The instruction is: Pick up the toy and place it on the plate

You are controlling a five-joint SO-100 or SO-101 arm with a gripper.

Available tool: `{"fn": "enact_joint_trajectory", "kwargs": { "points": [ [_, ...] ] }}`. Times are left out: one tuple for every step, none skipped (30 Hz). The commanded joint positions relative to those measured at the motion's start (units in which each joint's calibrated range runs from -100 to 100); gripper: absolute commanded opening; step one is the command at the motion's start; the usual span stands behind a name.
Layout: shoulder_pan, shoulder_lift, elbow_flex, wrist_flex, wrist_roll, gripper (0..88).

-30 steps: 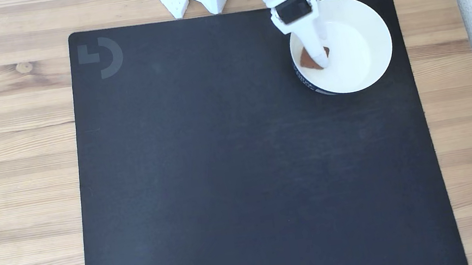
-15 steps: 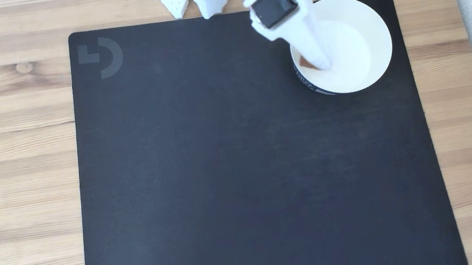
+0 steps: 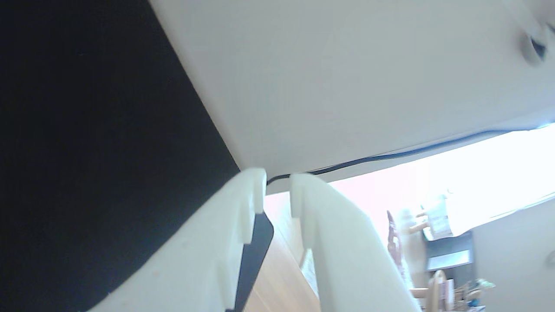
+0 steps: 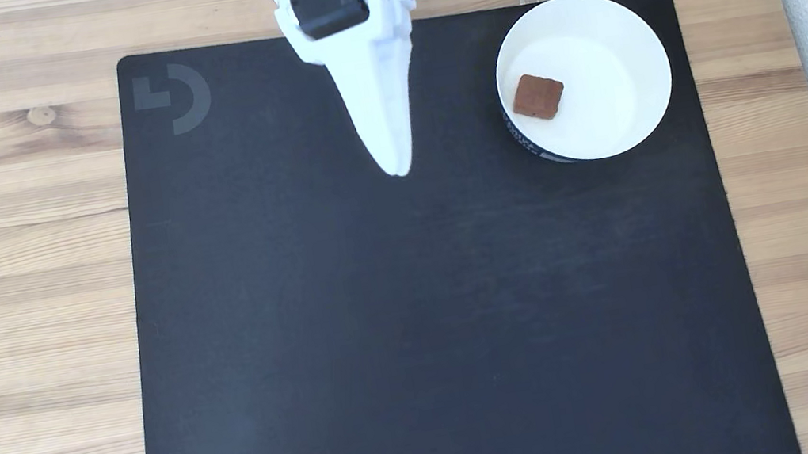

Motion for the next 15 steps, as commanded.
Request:
{"fn": "enact_joint_trajectory", "kwargs": {
  "points": [
    [1.2, -4.2, 7.4, -0.6, 4.7, 2.3],
    [1.2, -5.7, 9.1, -0.6, 5.6, 2.3],
    [1.3, -7.0, 10.4, -0.5, 6.2, 2.3],
    [1.4, -10.2, 13.5, -0.4, 7.6, 2.3],
    [1.4, -11.4, 14.8, -0.3, 7.9, 2.3],
    [1.7, -12.6, 16.3, 0.0, 8.3, 2.3],
    [2.4, -13.6, 17.3, 0.6, 8.6, 2.3],
    [4.2, -15.0, 19.1, 2.1, 8.9, 2.3],
    [5.1, -15.6, 19.7, 2.9, 8.9, 2.3],
    [5.9, -16.2, 20.2, 3.9, 8.9, 2.3],
    [6.6, -16.7, 20.2, 5.2, 9.2, 2.3],
    [6.9, -17.0, 20.2, 6.4, 10.0, 2.3],
    [6.8, -17.0, 20.2, 7.6, 11.3, 2.3],
    [6.8, -17.0, 20.2, 8.5, 11.6, 2.3],
    [6.8, -17.0, 20.2, 9.8, 11.9, 2.3]
  ]
}}
